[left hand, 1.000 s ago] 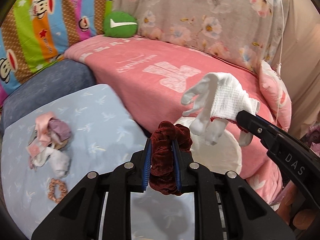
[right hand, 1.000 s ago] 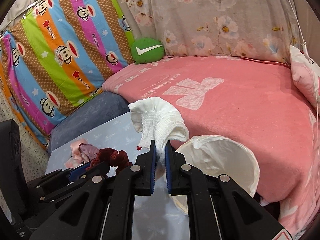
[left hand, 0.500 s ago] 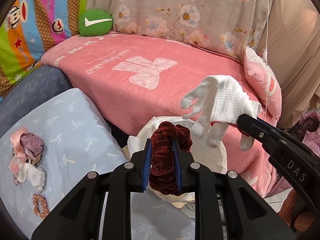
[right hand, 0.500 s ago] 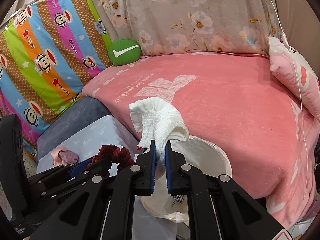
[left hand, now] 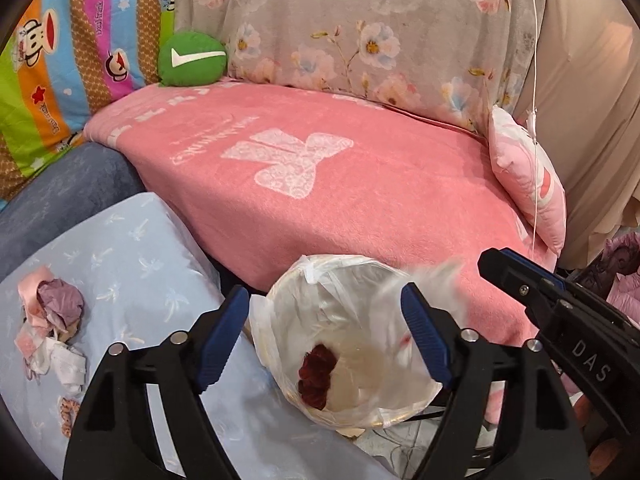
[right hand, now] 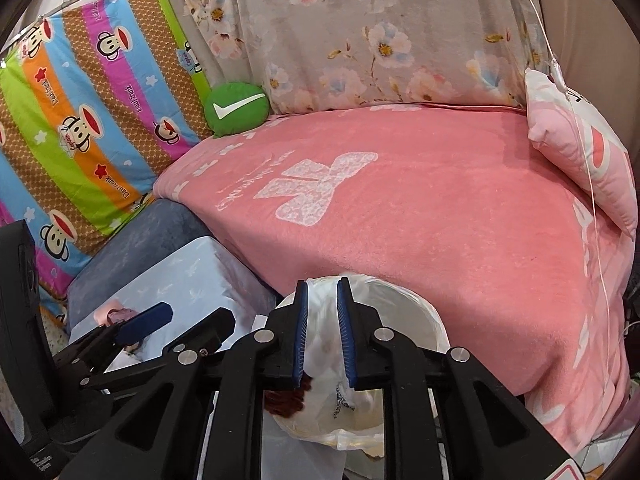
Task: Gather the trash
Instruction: 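Carry the dark red scrunchie and white glove to the bin and release both, then move both tools back over the table toward the tan scrunchie and grey sock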
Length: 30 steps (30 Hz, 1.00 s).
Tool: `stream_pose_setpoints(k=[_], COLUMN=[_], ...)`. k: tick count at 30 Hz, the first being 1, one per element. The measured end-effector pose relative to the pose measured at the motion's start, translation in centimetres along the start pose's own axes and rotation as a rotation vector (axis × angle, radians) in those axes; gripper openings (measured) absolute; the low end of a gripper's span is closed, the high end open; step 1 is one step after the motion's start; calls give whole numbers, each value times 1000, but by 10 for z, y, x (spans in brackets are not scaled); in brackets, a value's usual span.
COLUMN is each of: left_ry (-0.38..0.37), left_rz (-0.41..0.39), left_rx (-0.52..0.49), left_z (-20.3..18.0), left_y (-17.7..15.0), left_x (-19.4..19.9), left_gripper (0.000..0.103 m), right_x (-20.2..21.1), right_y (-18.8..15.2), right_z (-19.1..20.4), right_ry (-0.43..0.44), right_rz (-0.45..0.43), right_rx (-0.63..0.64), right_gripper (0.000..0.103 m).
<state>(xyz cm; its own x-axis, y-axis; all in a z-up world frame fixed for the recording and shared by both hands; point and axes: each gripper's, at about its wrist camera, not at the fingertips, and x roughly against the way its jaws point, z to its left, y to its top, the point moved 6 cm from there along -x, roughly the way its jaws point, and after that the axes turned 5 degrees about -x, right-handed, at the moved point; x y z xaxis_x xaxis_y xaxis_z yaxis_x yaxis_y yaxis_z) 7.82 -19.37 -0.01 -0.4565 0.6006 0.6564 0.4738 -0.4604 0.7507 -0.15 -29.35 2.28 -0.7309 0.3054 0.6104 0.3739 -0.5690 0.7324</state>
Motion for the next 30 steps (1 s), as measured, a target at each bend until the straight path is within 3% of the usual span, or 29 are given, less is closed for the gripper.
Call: stream_pose_setpoints(k=[5, 11, 30], left_ry=[10, 27, 129], left_rz=[13, 16, 26], left_rx=[9, 28, 120], left_z=[6, 19, 95], left_y=[0, -2, -25], left_x=[-2, 1, 25], left_gripper=[76, 76, 76], right_x=[0, -5, -25], right_y=[1, 1, -24], right_z=[3, 17, 91], right_ry=[-1, 12, 90], right_rz=[-3, 4, 64], right_rx=[5, 29, 132], right_gripper=[28, 33, 35])
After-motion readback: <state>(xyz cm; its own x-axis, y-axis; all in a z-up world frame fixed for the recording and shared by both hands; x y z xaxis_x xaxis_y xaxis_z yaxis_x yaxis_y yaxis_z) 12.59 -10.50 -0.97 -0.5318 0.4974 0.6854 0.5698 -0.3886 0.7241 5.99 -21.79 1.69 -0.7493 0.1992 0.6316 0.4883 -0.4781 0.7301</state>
